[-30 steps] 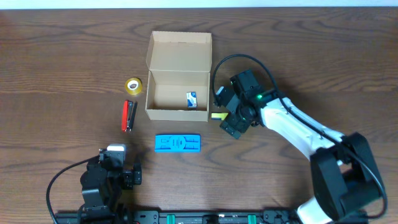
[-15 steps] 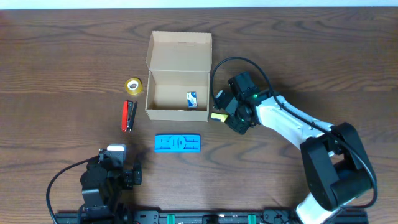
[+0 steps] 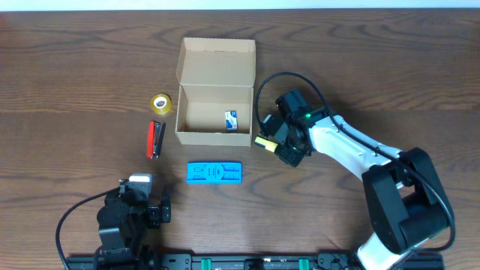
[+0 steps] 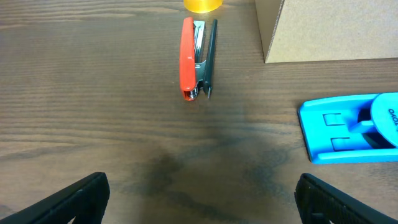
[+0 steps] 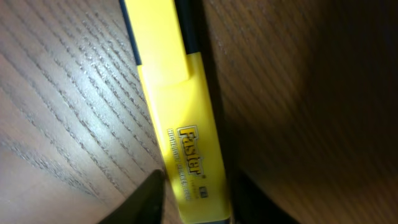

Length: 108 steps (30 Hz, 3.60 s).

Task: Pack container
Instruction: 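Lift the highlighter and place it into the cardboard box, then move the right gripper to the blue whiteboard duster and grasp it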

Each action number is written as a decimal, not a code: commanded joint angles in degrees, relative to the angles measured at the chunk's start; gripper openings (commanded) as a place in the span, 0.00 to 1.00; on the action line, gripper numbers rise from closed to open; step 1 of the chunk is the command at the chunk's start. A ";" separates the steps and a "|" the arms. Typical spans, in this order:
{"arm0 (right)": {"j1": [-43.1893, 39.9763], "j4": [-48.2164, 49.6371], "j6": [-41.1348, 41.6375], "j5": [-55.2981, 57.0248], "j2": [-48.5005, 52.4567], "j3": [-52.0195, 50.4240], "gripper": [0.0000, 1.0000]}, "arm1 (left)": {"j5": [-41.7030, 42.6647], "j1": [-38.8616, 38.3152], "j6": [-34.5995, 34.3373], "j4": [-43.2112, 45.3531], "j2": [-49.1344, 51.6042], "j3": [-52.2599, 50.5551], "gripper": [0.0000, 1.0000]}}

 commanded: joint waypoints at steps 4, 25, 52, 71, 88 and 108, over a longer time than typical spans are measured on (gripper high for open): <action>-0.52 -0.09 1.57 -0.44 0.66 -0.20 0.21 | -0.39 0.33 0.76 -1.33 -0.35 -0.52 0.95; -0.07 -6.93 10.60 -0.22 -21.31 4.04 0.20 | -0.39 0.33 0.76 -1.33 -0.35 -0.52 0.95; 11.56 -2.71 8.48 -1.14 9.03 31.56 0.15 | -0.39 0.33 0.76 -1.33 -0.35 -0.52 0.95; 11.98 1.09 5.97 -1.09 12.79 34.88 0.49 | -0.39 0.33 0.76 -1.33 -0.35 -0.52 0.95; 18.36 -33.42 -6.49 -9.64 2.47 46.42 0.73 | -0.39 0.33 0.76 -1.33 -0.35 -0.52 0.95; 24.81 -28.26 -13.97 -10.29 2.62 27.93 0.88 | -0.39 0.33 0.76 -1.33 -0.35 -0.52 0.95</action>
